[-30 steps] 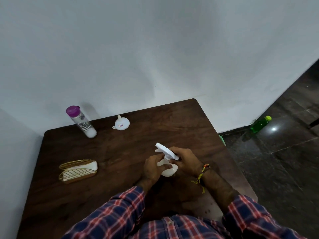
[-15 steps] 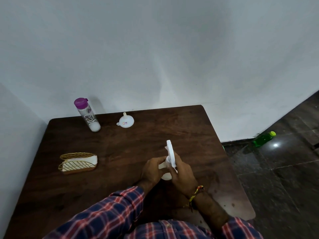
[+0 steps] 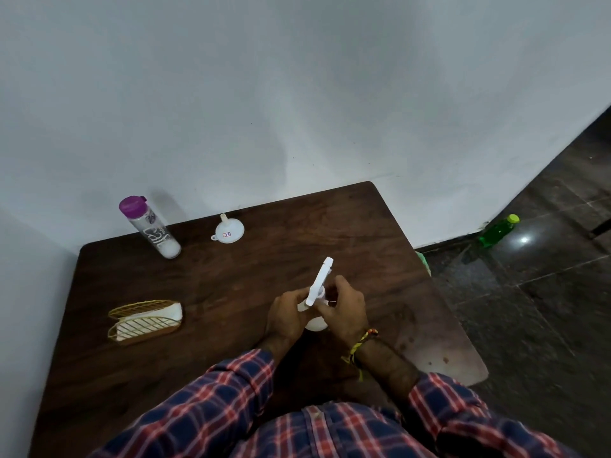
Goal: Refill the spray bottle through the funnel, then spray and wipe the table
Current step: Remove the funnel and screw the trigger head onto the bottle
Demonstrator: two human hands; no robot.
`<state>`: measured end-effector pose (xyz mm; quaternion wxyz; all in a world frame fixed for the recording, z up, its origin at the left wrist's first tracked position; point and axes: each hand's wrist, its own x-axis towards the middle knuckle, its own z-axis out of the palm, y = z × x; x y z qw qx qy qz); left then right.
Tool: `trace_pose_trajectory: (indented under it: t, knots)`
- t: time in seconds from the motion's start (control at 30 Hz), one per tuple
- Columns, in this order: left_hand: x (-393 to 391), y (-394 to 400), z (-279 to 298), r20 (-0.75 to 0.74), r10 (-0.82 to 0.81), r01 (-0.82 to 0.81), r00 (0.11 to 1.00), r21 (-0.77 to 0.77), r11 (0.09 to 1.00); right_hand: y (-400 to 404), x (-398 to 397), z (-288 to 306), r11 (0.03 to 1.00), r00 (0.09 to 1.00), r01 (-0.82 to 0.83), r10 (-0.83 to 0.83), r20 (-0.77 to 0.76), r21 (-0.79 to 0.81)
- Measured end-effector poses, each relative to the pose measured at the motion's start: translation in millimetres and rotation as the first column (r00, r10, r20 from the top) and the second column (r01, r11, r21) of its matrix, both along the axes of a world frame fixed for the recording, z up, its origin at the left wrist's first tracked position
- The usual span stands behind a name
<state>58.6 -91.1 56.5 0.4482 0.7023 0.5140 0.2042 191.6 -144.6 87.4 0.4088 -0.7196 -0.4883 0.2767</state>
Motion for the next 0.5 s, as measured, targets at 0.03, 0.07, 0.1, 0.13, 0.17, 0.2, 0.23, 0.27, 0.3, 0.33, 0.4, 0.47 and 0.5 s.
trace_pose_trajectory:
  t: [0.03, 0.07, 0.1, 0.13, 0.17, 0.2, 0.23, 0.27, 0.3, 0.33, 0.4, 0.47, 0.5]
  knots:
    - [0.6, -0.9, 1.8, -0.008, 0.011, -0.011, 1.0, 0.006, 1.0, -2.2, -2.2, -0.9, 1.0, 1.0, -0.019, 0.019, -0.025, 0.009]
    - [2.4, -2.5, 3.5, -0.021, 0.022, -0.021, 1.0, 0.007, 1.0, -4.8, -4.5, -2.6, 0.999, 0.999, -0.038, 0.039, -0.035, 0.02]
    - [3.5, -4.6, 3.7, -0.031, 0.031, -0.031, 0.999, -0.001, 1.0, -7.0, -6.8, -5.5, 0.999, 0.999, -0.044, 0.045, -0.025, 0.026]
    - [5.6, -6.4, 4.1, -0.047, 0.044, -0.044, 0.998, 0.001, 0.999, -7.6, -7.3, -7.8, 0.999, 0.999, -0.033, 0.033, -0.001, 0.036]
    - [6.7, -8.8, 4.0, -0.074, 0.064, -0.062, 0.995, 0.023, 0.998, -6.9, -8.0, -8.2, 0.999, 1.0, -0.021, 0.021, 0.015, 0.048]
    - [7.1, -10.9, 4.0, -0.112, 0.083, -0.077, 0.99, 0.061, 0.995, -5.0, -7.8, -7.2, 0.998, 1.0, -0.024, 0.023, 0.018, 0.056]
    - [8.2, -12.2, 4.6, -0.143, 0.095, -0.082, 0.985, 0.097, 0.992, -2.1, -5.9, -6.1, 0.997, 0.999, -0.053, 0.052, 0.013, 0.063]
    - [8.7, -10.7, 4.8, -0.165, 0.089, -0.069, 0.982, 0.123, 0.99, 1.3, -2.3, -5.5, 0.992, 0.995, -0.101, 0.102, -0.008, 0.074]
    - [8.1, -7.6, 3.9, -0.173, 0.067, -0.045, 0.983, 0.128, 0.991, 4.7, 3.2, -4.9, 0.983, 0.984, -0.168, 0.172, -0.046, 0.076]
    - [6.4, -2.8, 1.2, -0.173, 0.025, -0.009, 0.985, 0.094, 0.996, 7.1, 10.9, -3.5, 0.967, 0.964, -0.245, 0.25, -0.092, 0.063]
    - [1.4, 8.0, -5.6, -0.181, -0.115, 0.107, 0.977, -0.05, 0.993, 11.9, 29.2, 1.0, 0.916, 0.904, -0.402, 0.396, -0.162, -0.005]
    - [-2.5, 17.0, -12.3, -0.235, -0.277, 0.25, 0.932, -0.139, 0.958, 16.2, 41.7, 4.8, 0.867, 0.864, -0.494, 0.481, -0.152, -0.066]
    - [-3.7, 19.8, -15.0, -0.244, -0.312, 0.285, 0.918, -0.142, 0.948, 17.6, 42.4, 4.7, 0.865, 0.868, -0.494, 0.484, -0.112, -0.086]
